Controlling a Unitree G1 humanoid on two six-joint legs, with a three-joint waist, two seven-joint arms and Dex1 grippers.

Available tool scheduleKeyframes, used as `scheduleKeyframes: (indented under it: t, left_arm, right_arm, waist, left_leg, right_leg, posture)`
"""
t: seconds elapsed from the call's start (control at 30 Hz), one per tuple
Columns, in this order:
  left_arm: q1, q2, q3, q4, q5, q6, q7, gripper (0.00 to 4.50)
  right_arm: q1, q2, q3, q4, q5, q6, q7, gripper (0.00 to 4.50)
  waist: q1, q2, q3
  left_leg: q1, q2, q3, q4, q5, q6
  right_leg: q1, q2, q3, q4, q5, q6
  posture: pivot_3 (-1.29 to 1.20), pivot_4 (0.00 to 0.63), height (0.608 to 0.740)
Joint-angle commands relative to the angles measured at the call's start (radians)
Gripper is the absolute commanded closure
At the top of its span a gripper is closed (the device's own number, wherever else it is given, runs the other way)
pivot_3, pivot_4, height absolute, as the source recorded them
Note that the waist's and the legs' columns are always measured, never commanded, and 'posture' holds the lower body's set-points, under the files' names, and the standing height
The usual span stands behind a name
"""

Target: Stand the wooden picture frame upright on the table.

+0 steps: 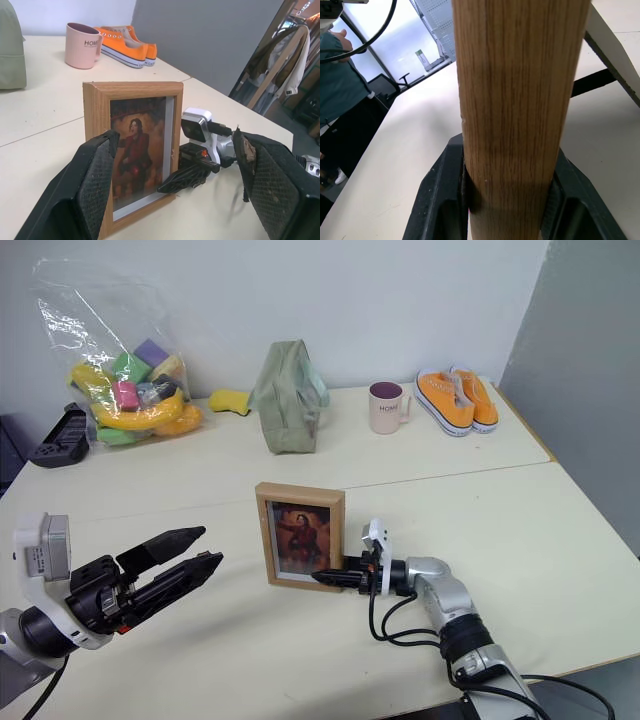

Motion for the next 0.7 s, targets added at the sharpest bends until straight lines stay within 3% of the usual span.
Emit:
scheduleKeyframes:
  t: [0.03, 0.23, 0.7]
  left_arm:
    - [-0.003, 0.007, 0.002, -0.008, -0.014, 0.001, -0.002, 0.62]
    - [0.015, 0.004, 0.007, -0.015, -0.003, 0.007, -0.015, 0.62]
    - [0.047, 0.049, 0.038, 0.003, 0.022, 0.031, -0.087, 0.62]
  right_arm:
    - [-0.006, 0.008, -0.017, -0.015, 0.009, 0.012, 0.001, 2.62]
    - [-0.01, 0.008, -0.02, -0.009, -0.002, -0.003, -0.013, 1.47]
    - [-0.004, -0.01, -0.027, -0.022, 0.004, 0.014, -0.015, 1.47]
  waist:
    - [0.0, 0.0, 0.0]
    - [0.0, 0.0, 0.0]
    - [0.0, 0.0, 0.0]
  left_leg:
    - [0.0, 0.0, 0.0, 0.0, 0.0, 0.0]
    - [0.0, 0.0, 0.0, 0.0, 0.0, 0.0]
    - [0.0, 0.0, 0.0, -0.001, 0.0, 0.0]
  right_leg:
    - [0.0, 0.0, 0.0, 0.0, 0.0, 0.0]
    - [0.0, 0.0, 0.0, 0.0, 0.0, 0.0]
    - [0.0, 0.0, 0.0, 0.0, 0.0, 0.0]
  posture:
    - [0.0, 0.15, 0.74]
    - [0.0, 0.15, 0.74]
    - [0.0, 0.15, 0.74]
